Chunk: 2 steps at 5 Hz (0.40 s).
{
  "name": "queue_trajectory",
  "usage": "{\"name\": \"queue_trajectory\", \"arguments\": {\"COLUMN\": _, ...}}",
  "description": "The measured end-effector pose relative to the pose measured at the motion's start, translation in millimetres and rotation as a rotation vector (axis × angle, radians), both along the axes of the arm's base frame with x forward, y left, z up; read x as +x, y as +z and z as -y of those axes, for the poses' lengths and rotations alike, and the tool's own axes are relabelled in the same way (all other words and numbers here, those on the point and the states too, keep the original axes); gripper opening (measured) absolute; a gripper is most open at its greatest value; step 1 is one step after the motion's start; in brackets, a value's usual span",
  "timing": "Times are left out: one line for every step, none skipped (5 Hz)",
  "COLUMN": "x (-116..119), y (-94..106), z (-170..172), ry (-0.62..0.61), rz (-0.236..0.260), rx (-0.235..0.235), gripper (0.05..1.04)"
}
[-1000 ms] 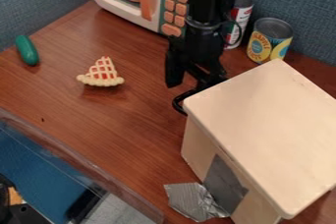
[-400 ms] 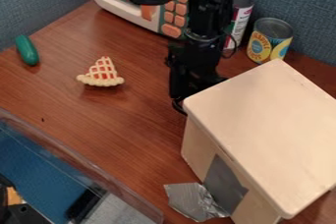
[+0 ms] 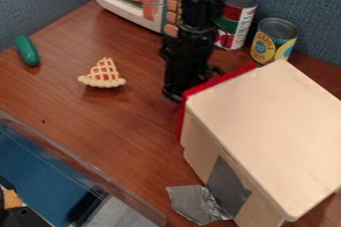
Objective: Pull the door of the drawer and open it
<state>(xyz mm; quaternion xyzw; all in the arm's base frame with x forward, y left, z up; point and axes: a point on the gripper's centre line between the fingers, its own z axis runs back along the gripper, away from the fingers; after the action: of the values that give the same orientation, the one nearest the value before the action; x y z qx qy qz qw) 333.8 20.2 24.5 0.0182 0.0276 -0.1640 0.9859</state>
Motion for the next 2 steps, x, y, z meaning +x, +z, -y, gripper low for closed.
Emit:
{"name": "queue_trajectory", "arguments": {"x": 8, "y": 0.1, "z": -15, "ry": 0.024, "rz": -0.011, "rx": -0.011, "gripper": 0.129}}
{"name": "queue_trajectory", "arguments": {"x": 14, "y": 4.2, "z": -31, "ry": 0.039, "rz": -0.005, "rx": -0.003, "gripper": 0.129}}
